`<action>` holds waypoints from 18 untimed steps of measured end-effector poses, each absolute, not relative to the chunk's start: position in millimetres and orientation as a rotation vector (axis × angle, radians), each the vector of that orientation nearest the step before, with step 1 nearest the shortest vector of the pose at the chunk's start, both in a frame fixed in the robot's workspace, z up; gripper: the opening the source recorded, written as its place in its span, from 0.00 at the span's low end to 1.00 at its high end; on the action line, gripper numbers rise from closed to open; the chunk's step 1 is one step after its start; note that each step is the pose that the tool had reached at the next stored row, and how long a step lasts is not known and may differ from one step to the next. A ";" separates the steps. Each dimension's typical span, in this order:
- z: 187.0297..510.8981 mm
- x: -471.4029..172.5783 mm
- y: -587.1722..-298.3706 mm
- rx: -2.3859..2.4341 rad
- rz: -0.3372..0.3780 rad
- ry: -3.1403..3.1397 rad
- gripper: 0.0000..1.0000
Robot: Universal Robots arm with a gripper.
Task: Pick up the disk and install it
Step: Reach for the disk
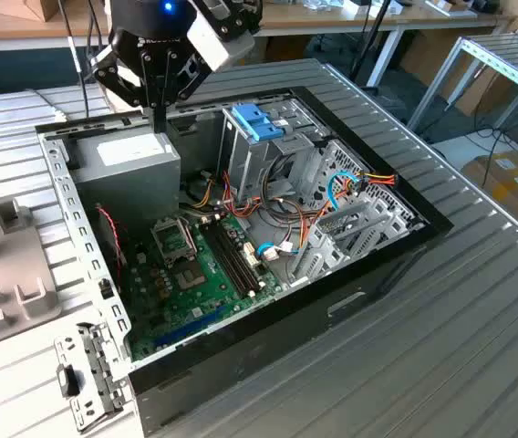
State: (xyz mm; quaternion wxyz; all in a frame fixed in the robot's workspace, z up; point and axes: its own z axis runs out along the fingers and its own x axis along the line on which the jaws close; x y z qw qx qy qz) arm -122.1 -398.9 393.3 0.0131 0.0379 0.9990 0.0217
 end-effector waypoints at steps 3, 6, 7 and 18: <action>393.3 -125.4 -398.9 0.118 0.068 3.112 0.11; 393.3 -126.9 -398.9 0.118 0.068 3.113 0.11; 393.3 -127.3 -398.9 0.118 0.068 3.112 0.11; 393.3 -132.5 -398.9 0.118 0.068 3.113 0.11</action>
